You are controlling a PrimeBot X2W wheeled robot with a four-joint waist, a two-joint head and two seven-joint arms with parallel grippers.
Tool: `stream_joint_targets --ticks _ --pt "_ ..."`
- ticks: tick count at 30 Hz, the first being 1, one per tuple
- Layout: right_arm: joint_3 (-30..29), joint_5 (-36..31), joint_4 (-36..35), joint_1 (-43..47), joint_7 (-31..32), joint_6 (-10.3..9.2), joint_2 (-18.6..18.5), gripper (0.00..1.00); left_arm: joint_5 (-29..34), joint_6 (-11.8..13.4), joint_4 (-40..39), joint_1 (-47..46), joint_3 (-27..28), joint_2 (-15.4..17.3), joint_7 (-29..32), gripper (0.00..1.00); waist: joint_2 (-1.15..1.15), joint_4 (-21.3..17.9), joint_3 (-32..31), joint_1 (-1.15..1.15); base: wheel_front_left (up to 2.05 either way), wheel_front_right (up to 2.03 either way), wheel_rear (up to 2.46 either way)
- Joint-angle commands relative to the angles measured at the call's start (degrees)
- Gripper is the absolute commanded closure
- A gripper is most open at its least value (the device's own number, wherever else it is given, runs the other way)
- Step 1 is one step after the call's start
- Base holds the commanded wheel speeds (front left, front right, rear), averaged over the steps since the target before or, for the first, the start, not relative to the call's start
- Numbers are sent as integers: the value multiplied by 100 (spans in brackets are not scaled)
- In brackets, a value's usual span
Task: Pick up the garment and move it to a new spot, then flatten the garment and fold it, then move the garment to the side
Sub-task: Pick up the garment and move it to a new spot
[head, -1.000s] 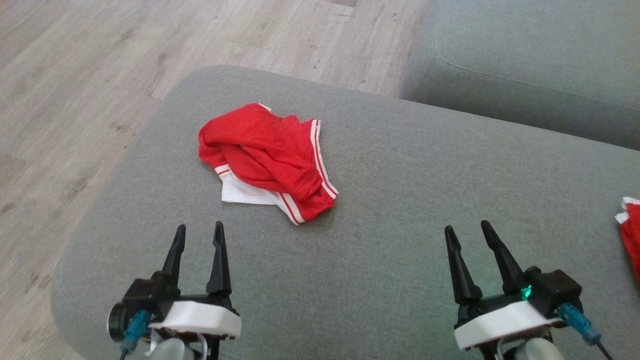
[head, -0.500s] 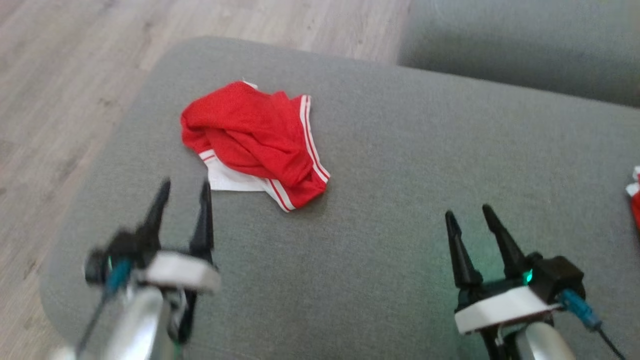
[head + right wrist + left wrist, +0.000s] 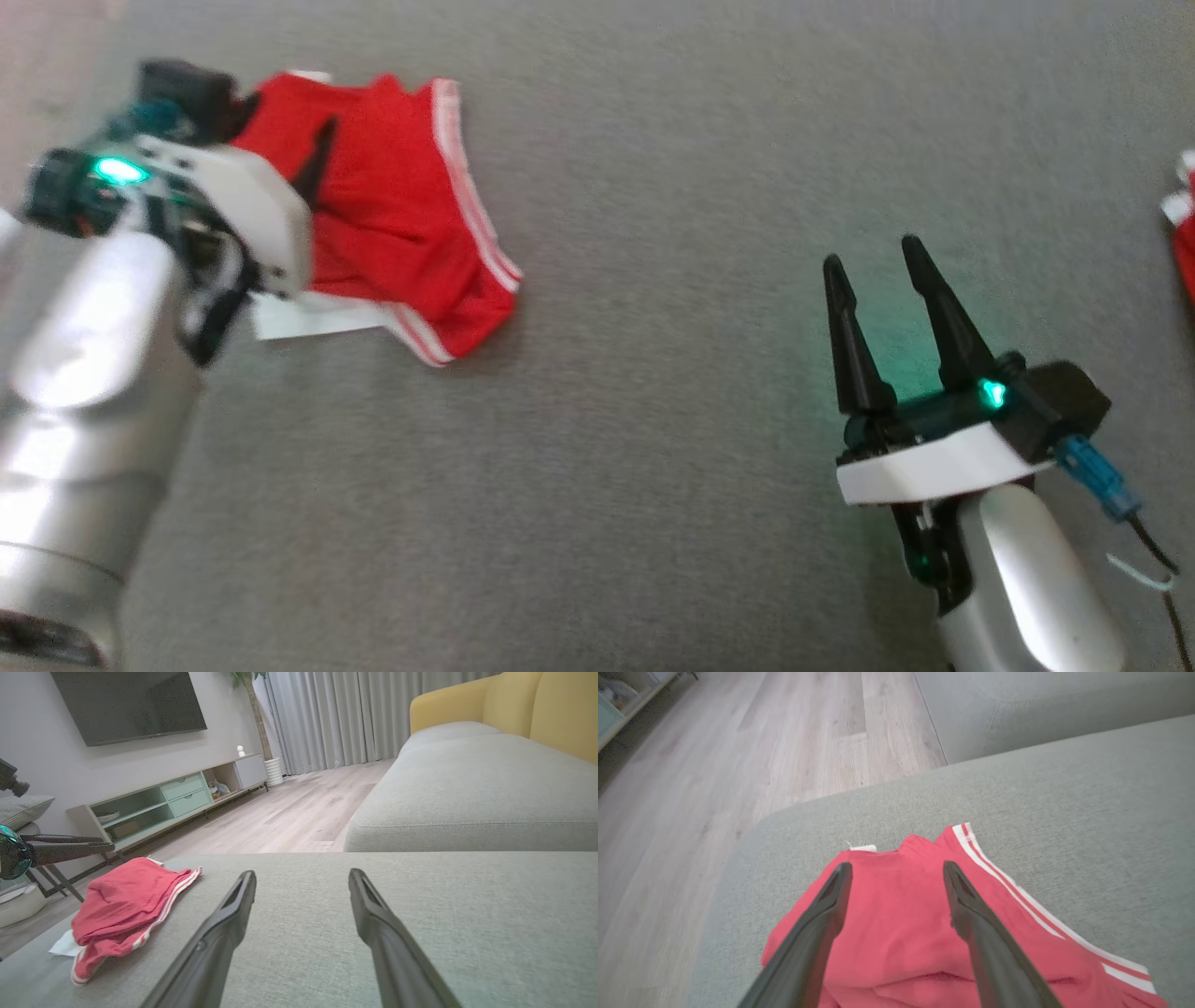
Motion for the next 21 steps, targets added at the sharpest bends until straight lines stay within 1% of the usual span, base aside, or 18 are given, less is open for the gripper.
stream_joint_targets --ticks 1,3,8,12,13,15,16,17,18,20,21 --pt "181 -10 -228 -165 -62 -4 -9 0 -201 12 -39 -373 66 417 121 0 0 -424 410 -2 0 0 0" --pt "200 3 -264 -221 -62 -4 -9 0 -421 11 122 -549 -129 592 277 0 0 -548 523 -2 0 0 0" --pt "214 31 -297 -320 -62 -4 -9 0 -687 11 658 -828 -410 918 501 0 0 -837 745 -2 0 0 0" --pt "166 34 -321 -332 -62 -4 -9 0 -864 11 1078 -920 -540 1021 660 0 0 -974 828 -2 0 0 0" --pt "166 34 -321 -332 -62 -4 -9 0 -864 11 1078 -920 -540 1021 660 0 0 -974 828 -2 0 0 0" --pt "145 32 -333 -336 -62 -4 -9 0 -1011 11 1292 -915 -581 1024 859 0 0 -1010 844 -2 0 0 0" --pt "131 37 -339 -336 -62 -4 -9 0 -1082 11 1373 -901 -615 1016 970 8 0 -1021 841 -2 0 0 0" --pt "118 41 -343 -336 -62 -4 -9 0 -1143 10 1427 -889 -648 1014 1045 63 0 -1030 835 -2 0 0 0" --pt "106 48 -346 -336 -62 -4 -9 0 -1190 10 1453 -883 -683 1019 1069 100 0 -1037 826 -2 0 0 0" --pt "80 53 -337 -330 -62 -4 -9 0 -1262 10 1447 -874 -761 1026 1012 100 0 -1036 786 -2 0 0 0" --pt "40 51 -321 -316 -62 -4 -9 0 -1341 10 1372 -890 -809 1011 810 100 0 -1008 726 -2 0 0 0"
